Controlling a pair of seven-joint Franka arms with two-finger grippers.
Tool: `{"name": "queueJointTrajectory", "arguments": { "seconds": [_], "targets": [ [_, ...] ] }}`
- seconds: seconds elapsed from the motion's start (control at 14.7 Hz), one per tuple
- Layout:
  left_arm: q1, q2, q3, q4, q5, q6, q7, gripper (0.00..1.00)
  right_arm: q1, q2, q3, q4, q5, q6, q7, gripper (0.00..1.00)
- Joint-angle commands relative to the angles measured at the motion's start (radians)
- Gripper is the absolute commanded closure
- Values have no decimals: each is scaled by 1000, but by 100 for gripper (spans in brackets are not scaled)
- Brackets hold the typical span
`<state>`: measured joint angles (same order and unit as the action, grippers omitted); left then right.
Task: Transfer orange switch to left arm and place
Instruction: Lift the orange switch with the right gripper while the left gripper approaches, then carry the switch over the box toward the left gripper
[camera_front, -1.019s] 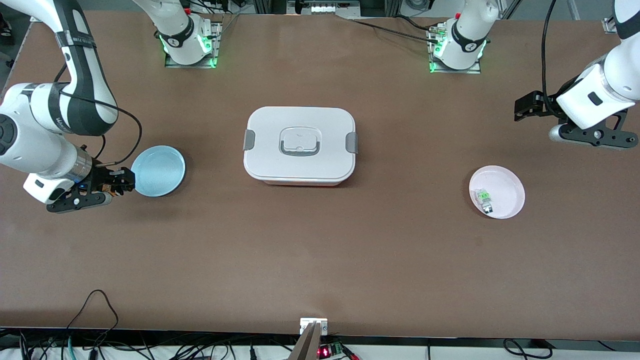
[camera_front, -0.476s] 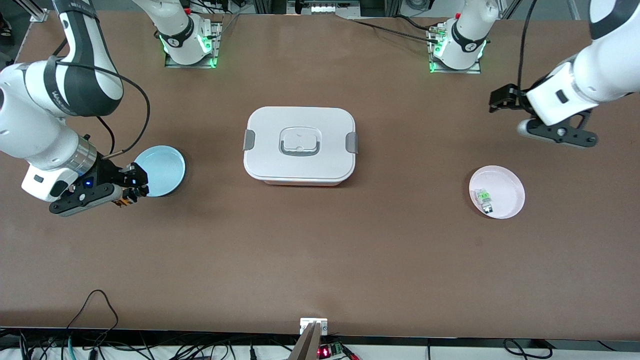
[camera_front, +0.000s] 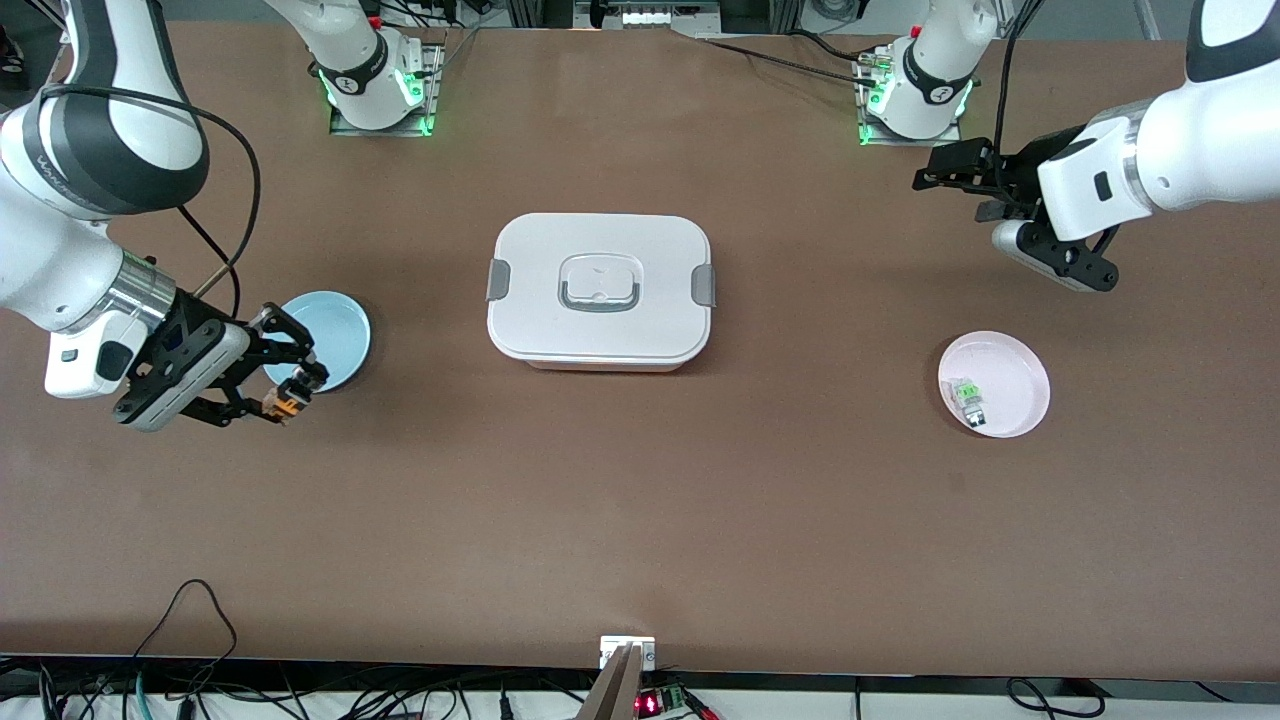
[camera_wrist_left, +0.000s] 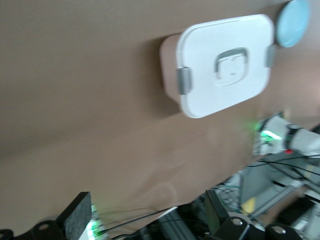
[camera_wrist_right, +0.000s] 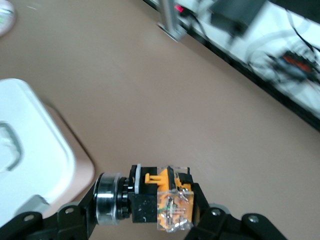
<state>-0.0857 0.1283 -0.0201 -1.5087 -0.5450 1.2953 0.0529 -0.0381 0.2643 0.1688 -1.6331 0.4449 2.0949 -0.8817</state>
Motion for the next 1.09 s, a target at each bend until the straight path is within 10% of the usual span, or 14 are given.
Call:
{"name": "queueJointTrajectory", "arguments": {
  "seconds": [0.0,0.61,1.02],
  "targets": [
    [37,59,3,10,-203,-16,32,0,-13,7,64,7,134,-13,-156,59],
    [58,128,-20,-94,-692,169,125,0,-5,33,146,4,674,16,-668,59],
    [55,157,-256,-125,-823,608,131,0,17,44,181,2,839,30,-867,59]
  ]
}}
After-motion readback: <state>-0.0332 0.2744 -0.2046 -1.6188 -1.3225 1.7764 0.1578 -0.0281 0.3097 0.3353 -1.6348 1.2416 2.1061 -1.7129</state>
